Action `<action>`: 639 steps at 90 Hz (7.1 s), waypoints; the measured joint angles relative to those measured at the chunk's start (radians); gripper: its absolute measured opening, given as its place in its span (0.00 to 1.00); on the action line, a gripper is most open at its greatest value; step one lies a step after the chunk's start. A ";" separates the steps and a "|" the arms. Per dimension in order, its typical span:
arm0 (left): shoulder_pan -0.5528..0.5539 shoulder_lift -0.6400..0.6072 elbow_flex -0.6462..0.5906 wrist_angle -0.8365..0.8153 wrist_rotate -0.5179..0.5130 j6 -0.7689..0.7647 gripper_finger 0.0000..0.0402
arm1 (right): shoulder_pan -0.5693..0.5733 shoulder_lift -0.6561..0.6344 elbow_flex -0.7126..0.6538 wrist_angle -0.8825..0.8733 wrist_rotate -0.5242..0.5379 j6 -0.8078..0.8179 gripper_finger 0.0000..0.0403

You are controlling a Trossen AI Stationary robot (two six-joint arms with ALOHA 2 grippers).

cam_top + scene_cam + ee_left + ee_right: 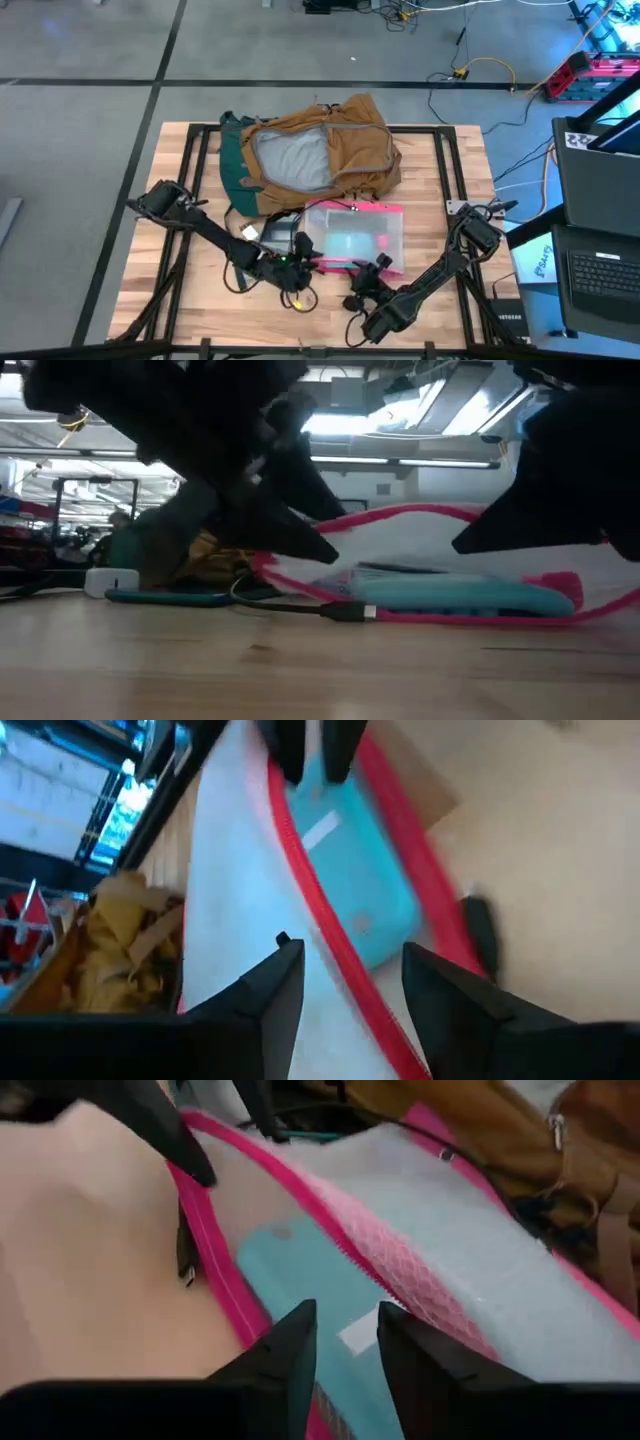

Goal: Unpack backpack
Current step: Remove the blue calculator from the pink zipper pouch

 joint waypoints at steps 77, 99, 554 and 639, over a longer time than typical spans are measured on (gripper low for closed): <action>0.004 0.002 -0.006 0.054 -0.085 0.005 0.00 | -0.064 0.001 -0.015 0.172 -0.131 -0.291 0.32; -0.023 0.002 -0.006 0.066 -0.109 0.034 0.00 | -0.097 0.057 -0.013 0.200 -0.133 -0.389 0.47; 0.170 0.031 -0.004 0.123 0.100 0.080 0.53 | -0.197 0.070 0.261 -0.460 -0.120 -0.470 0.55; 0.087 0.089 -0.006 0.235 -0.053 0.145 0.20 | -0.106 0.068 0.531 -0.698 -0.192 -0.372 0.55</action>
